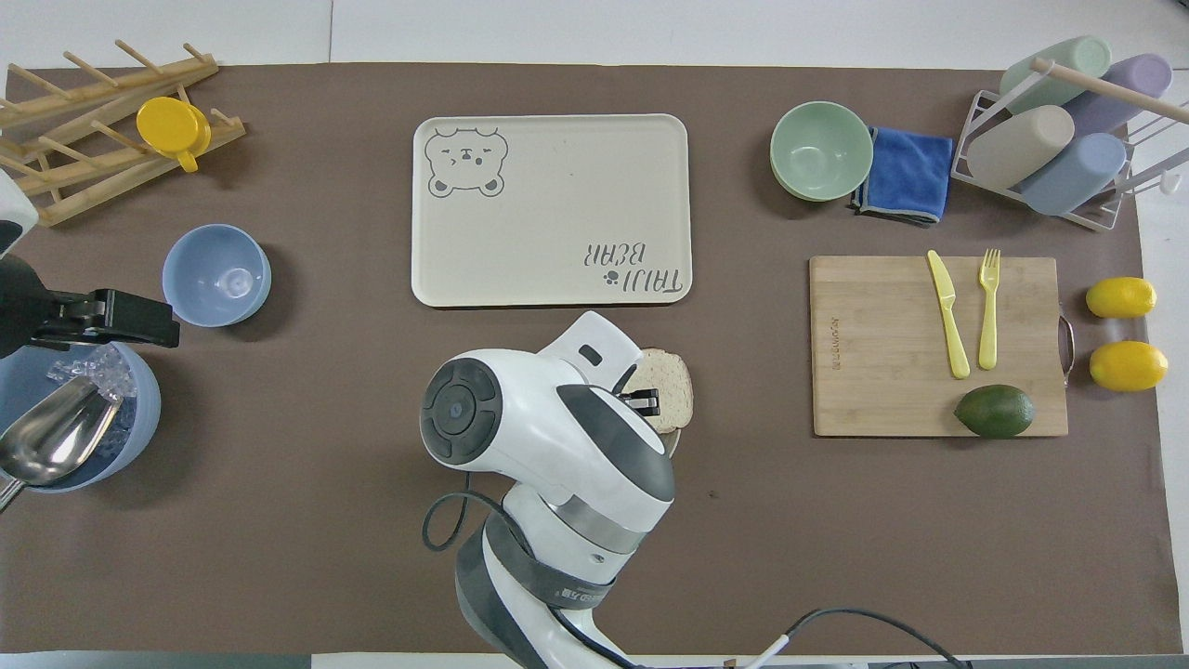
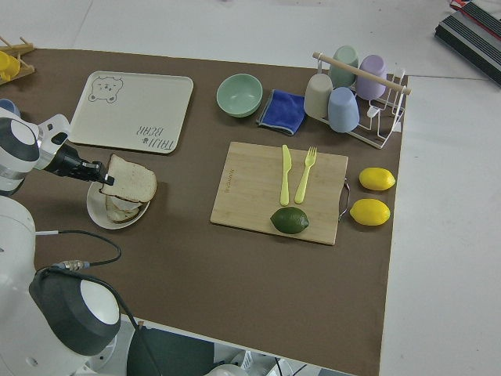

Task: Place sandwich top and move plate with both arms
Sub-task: 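Carry the bread slice with the right gripper onto the egg sandwich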

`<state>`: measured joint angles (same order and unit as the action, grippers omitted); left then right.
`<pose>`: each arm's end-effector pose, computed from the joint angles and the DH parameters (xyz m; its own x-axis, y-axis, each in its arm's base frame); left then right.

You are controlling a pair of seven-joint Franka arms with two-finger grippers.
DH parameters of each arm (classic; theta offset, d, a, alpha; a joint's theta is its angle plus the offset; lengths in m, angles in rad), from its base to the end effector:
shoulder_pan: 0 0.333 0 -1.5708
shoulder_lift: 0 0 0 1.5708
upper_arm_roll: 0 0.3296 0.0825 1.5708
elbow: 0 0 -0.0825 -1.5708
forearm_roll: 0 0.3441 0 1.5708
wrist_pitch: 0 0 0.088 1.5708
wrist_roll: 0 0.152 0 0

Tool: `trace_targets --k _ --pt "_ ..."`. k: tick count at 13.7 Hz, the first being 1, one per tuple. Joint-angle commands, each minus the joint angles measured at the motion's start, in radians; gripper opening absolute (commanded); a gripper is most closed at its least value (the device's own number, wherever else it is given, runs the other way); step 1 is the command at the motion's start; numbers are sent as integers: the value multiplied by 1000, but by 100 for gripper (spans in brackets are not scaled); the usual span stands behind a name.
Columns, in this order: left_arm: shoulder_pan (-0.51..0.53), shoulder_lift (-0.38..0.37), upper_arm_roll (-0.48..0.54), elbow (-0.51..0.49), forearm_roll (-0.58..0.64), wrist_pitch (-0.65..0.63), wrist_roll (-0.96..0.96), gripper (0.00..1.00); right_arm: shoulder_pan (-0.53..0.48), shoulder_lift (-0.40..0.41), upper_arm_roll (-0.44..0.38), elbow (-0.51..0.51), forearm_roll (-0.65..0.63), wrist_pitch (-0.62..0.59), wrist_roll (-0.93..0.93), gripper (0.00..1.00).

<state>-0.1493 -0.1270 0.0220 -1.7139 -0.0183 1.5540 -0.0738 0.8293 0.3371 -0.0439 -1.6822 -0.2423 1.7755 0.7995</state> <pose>0.4644 -0.0616 0.5925 0.9979 -0.0540 -0.0344 -0.0534 -0.9984 0.0186 0.4331 0.3916 0.3772 0.9979 0.0640 -0.0071 0.0626 -0.9392 0.3377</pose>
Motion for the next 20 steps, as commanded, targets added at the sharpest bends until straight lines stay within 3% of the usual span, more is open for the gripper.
trace_targets --k 1,7,8,10,12,15,17,18,20 --pt "10 -17 -1 -13 -9 5 5 100 2 6 22 21 53 16 18 0" --pt "10 -17 -1 -15 -9 5 5 100 -9 6 24 -20 77 91 17 0" --pt "10 -17 -2 -15 -9 5 5 100 -13 6 22 -22 98 93 14 11" --pt "10 -17 -1 -15 -9 5 5 100 -29 6 22 -25 149 123 13 63" --pt "10 -17 -2 -16 -9 5 5 100 -27 5 22 -48 173 171 23 84" --pt "10 -19 -2 -21 -11 6 5 100 -47 -9 22 -42 186 165 20 90" --pt "10 -32 -2 -42 -11 15 6 100 -99 -61 22 -39 254 156 6 95" --pt "10 -43 -2 -65 -11 32 5 100 -145 -93 24 -36 270 124 -12 100" --pt "8 -77 -4 -145 -24 99 -15 100 -226 -153 16 -11 271 18 -89 100"
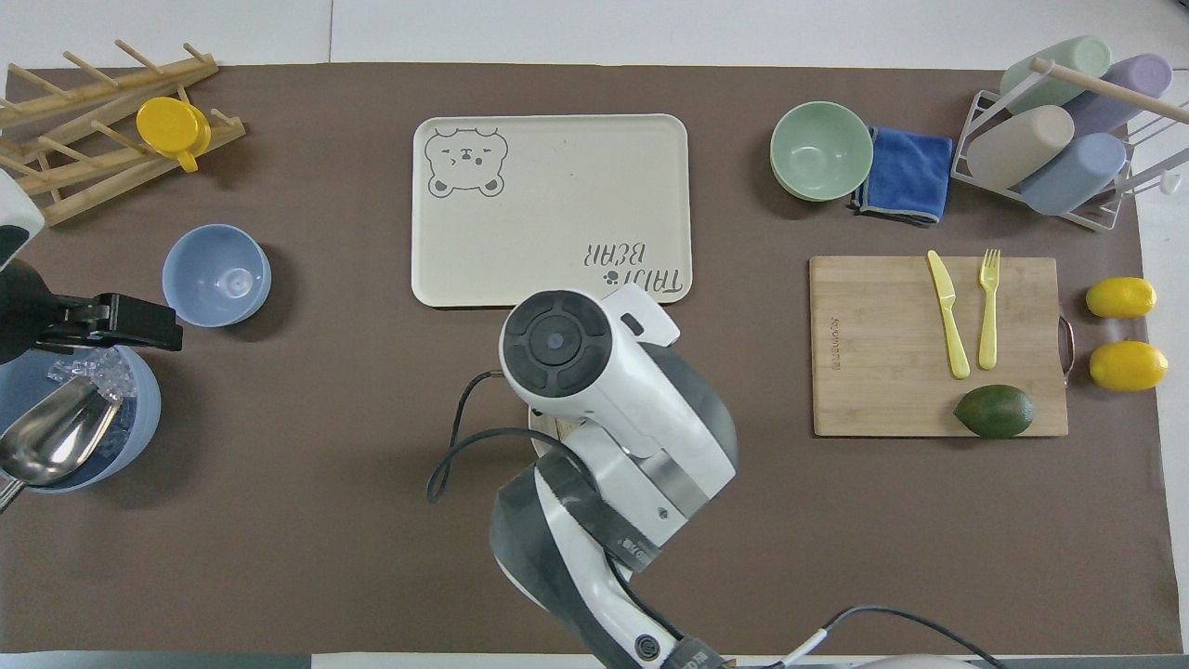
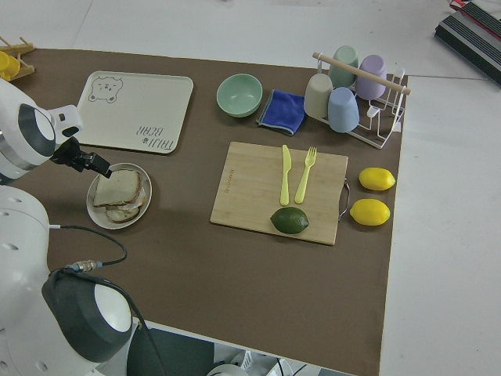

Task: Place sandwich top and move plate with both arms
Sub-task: 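Withdraw the right gripper while the left gripper reaches toward the plate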

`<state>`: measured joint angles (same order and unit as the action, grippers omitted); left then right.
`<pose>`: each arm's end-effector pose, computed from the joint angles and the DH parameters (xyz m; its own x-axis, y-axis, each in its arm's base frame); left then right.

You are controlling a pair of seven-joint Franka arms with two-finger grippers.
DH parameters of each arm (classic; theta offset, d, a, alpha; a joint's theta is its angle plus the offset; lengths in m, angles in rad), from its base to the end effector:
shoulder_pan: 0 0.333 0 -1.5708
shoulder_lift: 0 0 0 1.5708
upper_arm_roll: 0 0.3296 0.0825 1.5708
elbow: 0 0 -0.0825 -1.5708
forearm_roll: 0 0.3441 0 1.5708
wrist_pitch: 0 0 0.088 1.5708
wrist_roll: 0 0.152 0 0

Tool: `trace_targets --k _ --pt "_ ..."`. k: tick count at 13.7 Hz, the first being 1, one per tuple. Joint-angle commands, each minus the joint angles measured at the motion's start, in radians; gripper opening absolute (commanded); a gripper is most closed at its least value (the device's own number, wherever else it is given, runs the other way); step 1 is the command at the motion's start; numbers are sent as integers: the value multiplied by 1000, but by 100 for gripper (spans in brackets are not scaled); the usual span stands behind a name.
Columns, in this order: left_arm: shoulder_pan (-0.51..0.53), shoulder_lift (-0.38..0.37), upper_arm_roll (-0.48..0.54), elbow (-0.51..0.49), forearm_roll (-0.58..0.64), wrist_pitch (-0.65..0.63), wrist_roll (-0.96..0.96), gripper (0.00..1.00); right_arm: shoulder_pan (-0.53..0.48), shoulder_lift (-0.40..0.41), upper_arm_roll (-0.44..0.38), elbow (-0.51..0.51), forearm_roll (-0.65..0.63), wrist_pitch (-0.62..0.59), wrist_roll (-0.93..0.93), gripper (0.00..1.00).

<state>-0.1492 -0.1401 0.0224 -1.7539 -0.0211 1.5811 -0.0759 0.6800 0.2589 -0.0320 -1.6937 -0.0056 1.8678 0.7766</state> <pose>0.4619 -0.0614 0.5838 0.9981 -0.0509 -0.0345 -0.0502 -0.9985 0.0216 0.4692 0.3560 0.4200 0.9906 -0.1273 -0.0510 -0.1236 -0.9899 0.0688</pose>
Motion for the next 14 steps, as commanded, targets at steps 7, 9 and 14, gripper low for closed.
trace_targets --k 7,9,14 --pt "-165 -59 -10 -356 -131 363 -185 100 -471 -257 -2 23 38 -278 -310 100" --pt "-226 -53 -10 -451 -172 486 -205 100 -514 -263 -8 46 38 -347 -455 100" --pt "-447 76 -10 -573 -174 756 -341 100 -559 -305 -13 34 36 -380 -487 100"
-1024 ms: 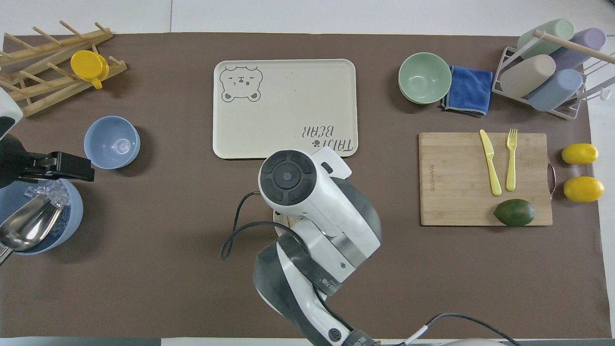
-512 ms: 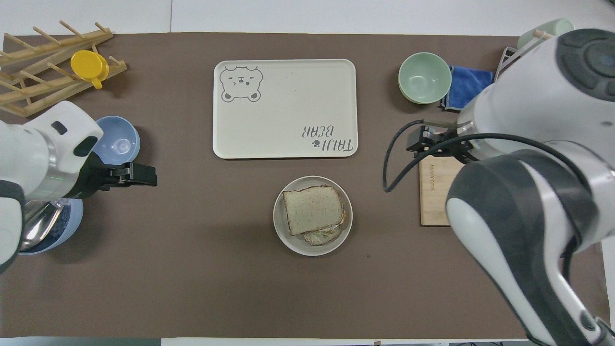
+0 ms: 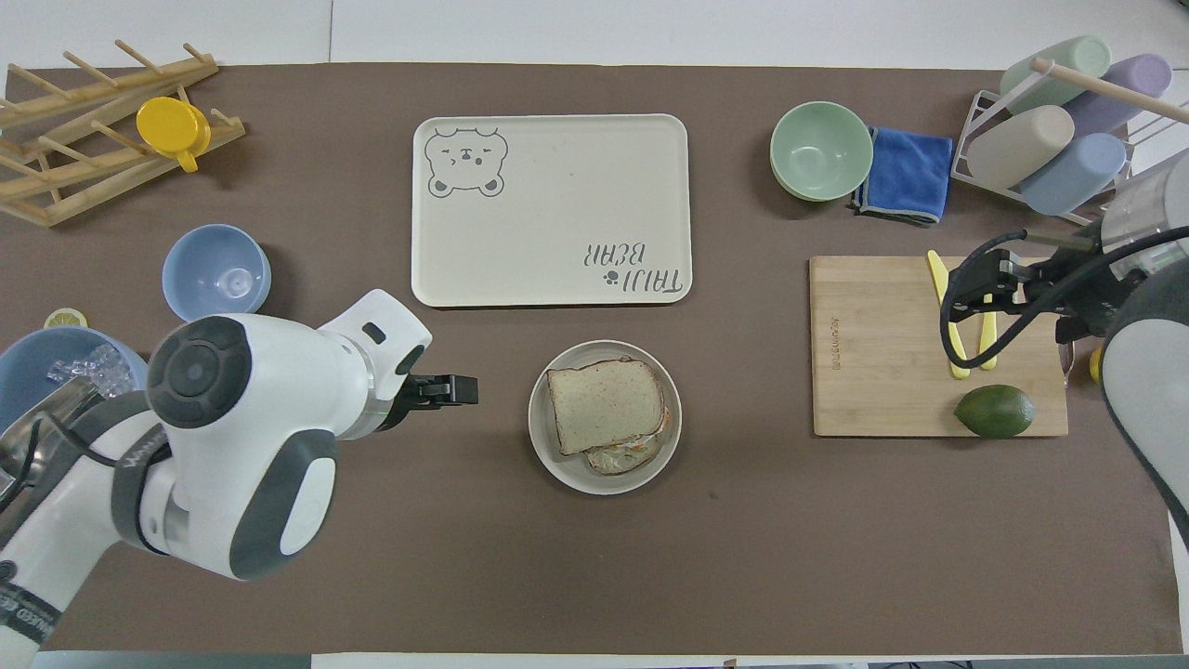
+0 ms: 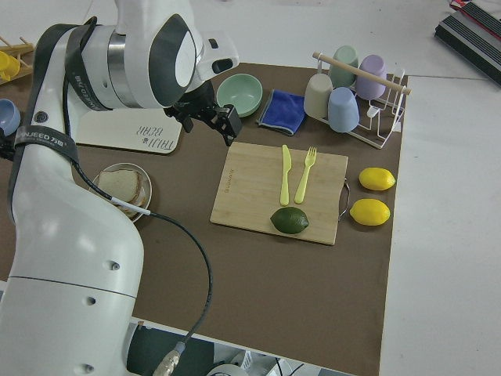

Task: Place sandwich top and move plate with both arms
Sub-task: 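Withdraw the right gripper while the left gripper reaches toward the plate, then grasp the white plate rim with the left gripper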

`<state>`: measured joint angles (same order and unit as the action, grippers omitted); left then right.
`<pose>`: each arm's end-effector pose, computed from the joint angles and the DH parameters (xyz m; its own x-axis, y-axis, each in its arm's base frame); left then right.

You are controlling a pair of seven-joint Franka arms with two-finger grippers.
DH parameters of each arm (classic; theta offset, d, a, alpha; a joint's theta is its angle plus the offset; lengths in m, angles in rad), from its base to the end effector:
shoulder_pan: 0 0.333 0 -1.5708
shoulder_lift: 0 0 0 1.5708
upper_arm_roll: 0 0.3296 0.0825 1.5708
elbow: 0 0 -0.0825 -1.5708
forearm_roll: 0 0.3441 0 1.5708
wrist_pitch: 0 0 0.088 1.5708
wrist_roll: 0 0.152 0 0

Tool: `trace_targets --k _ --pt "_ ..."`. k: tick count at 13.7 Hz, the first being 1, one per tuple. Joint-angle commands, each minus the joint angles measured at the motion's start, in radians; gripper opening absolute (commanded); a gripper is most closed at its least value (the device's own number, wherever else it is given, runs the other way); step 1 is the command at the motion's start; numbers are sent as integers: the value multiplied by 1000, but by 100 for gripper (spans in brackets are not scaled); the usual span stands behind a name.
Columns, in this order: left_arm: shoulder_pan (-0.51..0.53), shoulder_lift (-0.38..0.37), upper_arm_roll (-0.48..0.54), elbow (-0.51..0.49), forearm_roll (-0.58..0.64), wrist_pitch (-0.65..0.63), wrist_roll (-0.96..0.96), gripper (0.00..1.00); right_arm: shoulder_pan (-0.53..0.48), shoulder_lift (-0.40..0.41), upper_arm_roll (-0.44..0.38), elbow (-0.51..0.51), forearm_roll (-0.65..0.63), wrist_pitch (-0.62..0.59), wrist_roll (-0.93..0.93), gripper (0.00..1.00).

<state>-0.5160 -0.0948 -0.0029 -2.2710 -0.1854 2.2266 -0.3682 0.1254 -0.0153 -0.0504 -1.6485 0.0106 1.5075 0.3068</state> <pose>0.4081 -0.2473 0.3945 0.9990 -0.0423 -0.0154 -0.0394 -0.9869 0.1562 0.4928 0.0385 0.5629 0.9655 -0.2296 -0.1230 -0.2280 -0.9733 0.0270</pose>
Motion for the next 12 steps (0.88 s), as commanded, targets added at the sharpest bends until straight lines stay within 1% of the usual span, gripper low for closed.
trace_targets --k 1,2,3,5,6,8,10,12 --pt "-108 32 15 -100 -9 179 -73 99 -12 -31 6 -13 20 -24 -23 100" --pt "-119 36 15 -125 -9 229 -75 98 -18 -29 6 -11 20 -23 -53 100" --pt "-122 52 14 -128 -11 254 -75 98 -29 -29 -8 -8 14 -23 -111 100" --pt "-125 82 14 -125 -22 271 -75 95 -29 -26 -64 -7 20 -17 -159 100" --pt "-142 93 14 -125 -40 287 -75 95 -32 -26 -66 -5 22 -21 -181 100" --pt "-162 110 14 -127 -92 301 -75 89 -30 -29 -68 -4 22 -23 -183 100" --pt "-170 110 14 -125 -100 303 -75 87 -38 -29 -74 -4 23 -21 -187 100" --pt "-174 112 14 -127 -100 301 -75 82 -46 -29 -85 2 22 -12 -219 100"
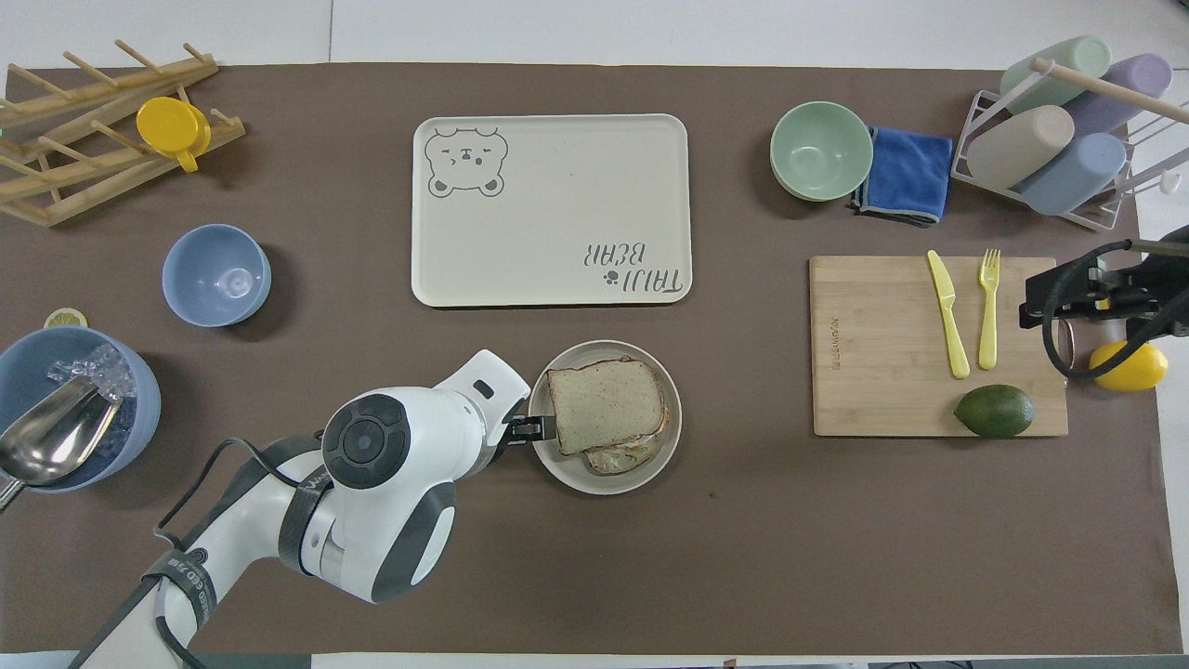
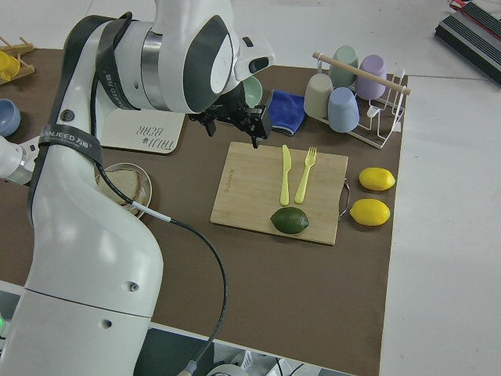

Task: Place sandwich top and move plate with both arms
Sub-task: 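Grasp the white plate rim with the left gripper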

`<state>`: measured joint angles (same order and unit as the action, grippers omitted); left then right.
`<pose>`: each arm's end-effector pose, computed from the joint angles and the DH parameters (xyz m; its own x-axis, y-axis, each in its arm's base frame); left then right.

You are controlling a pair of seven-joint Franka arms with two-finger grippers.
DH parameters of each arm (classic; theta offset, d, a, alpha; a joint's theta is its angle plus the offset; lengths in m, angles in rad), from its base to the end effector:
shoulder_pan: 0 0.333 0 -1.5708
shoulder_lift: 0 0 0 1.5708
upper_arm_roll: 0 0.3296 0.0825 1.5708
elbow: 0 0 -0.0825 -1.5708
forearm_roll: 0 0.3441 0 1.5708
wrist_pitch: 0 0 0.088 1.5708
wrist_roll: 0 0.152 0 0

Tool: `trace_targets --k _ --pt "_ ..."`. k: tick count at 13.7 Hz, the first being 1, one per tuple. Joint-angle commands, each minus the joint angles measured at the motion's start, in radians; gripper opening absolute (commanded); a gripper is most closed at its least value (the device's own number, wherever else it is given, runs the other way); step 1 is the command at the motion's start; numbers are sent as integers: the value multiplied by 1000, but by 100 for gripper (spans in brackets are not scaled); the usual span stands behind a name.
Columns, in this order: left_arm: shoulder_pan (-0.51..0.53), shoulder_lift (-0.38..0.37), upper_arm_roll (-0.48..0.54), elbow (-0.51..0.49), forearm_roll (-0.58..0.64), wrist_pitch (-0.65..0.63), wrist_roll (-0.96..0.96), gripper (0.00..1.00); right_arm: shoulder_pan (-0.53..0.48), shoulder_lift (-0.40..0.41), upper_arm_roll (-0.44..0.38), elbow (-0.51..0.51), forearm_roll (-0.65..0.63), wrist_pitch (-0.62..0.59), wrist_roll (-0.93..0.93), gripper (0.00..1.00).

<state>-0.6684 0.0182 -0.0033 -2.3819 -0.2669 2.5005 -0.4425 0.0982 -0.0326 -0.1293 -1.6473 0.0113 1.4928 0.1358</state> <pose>0.3763 -0.3061 0.3211 0.9997 -0.0231 -0.0030 -0.0221 -0.9804 0.1957 0.4878 -0.0143 0.5707 0.9787 -0.1644 -0.1228 -0.1655 -0.9862 0.0011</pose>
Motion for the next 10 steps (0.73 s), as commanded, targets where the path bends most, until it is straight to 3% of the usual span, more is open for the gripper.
trace_targets --k 1,4,10 --pt "-23 -1 14 -14 -23 29 -1 78 -26 -12 -6 0 21 3 -62 100" --pt "-45 0 14 -14 -46 31 -1 72 -29 -13 -4 -2 19 -6 -64 100" --pt "-60 35 14 -14 -55 76 -1 71 -34 -18 -3 -8 19 -8 -62 100"
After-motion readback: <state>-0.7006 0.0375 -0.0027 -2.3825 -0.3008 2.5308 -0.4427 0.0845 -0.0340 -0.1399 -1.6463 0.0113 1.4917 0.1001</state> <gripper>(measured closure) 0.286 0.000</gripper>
